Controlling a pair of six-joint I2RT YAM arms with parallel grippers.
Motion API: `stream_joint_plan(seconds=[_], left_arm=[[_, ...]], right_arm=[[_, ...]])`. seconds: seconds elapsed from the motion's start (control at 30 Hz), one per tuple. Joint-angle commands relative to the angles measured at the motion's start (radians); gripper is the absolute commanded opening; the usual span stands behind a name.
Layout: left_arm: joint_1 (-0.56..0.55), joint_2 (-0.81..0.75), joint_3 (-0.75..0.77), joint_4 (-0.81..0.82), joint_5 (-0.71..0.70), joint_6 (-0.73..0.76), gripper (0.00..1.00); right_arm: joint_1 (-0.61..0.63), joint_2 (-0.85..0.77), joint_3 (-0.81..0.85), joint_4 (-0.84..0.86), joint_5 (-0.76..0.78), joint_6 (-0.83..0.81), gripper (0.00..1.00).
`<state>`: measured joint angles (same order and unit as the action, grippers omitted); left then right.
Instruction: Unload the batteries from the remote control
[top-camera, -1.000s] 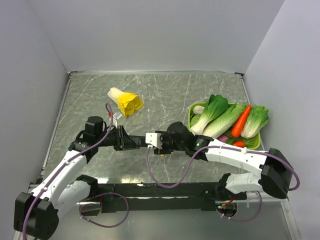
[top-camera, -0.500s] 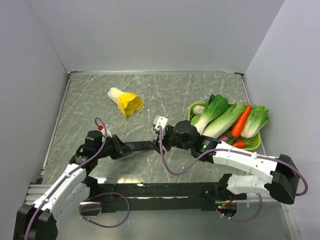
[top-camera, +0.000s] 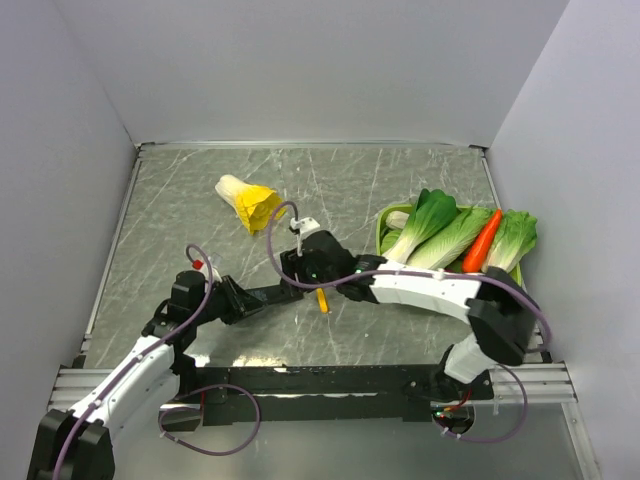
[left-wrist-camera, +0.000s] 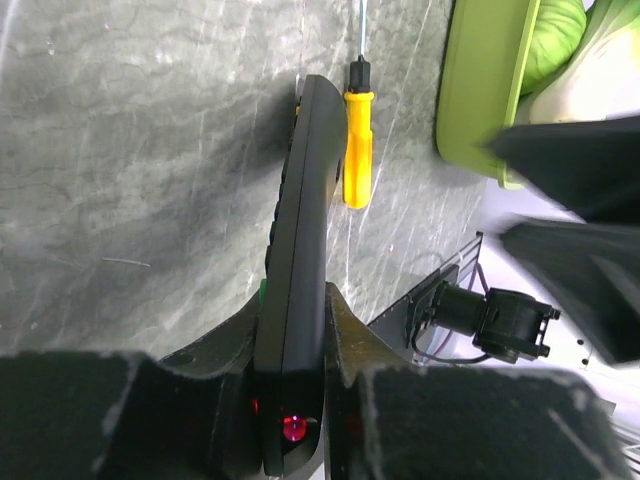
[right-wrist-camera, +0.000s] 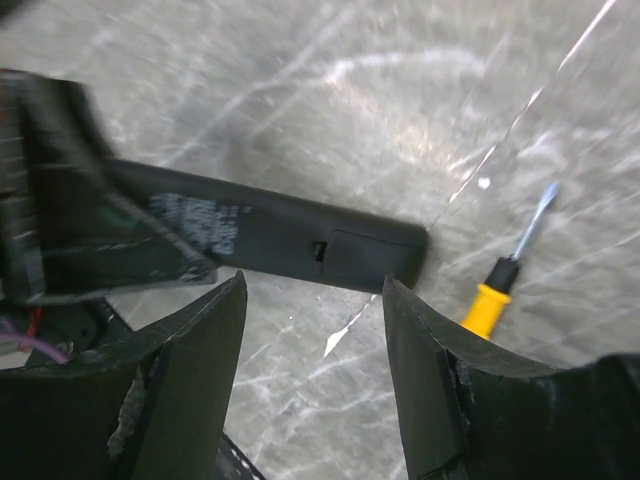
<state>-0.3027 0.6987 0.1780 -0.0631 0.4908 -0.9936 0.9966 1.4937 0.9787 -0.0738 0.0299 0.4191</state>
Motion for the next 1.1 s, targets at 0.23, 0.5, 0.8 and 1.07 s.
stream_joint_plan(seconds=[0.23, 0.5, 0.8, 1.07], left_arm=[[-0.012, -0.034, -0.025, 0.017, -0.047, -0.005, 0.01], [-0.024, -0.038, -0.025, 0.006, -0.052, -0.005, 0.01], [-0.039, -0.054, -0.021, -0.015, -0.072, -0.011, 0.01], [-0.044, -0.057, -0.02, -0.021, -0.083, -0.011, 0.01]], right_arm=[[-0.001, 0.215, 0.124, -0.026, 0.018, 0.125, 0.61], [-0.001, 0.261, 0.164, -0.049, 0.021, 0.144, 0.58], [-0.003, 0.26, 0.137, -0.06, 0.041, 0.136, 0.52], [0.0, 0.284, 0.13, -0.053, 0.031, 0.15, 0.51]])
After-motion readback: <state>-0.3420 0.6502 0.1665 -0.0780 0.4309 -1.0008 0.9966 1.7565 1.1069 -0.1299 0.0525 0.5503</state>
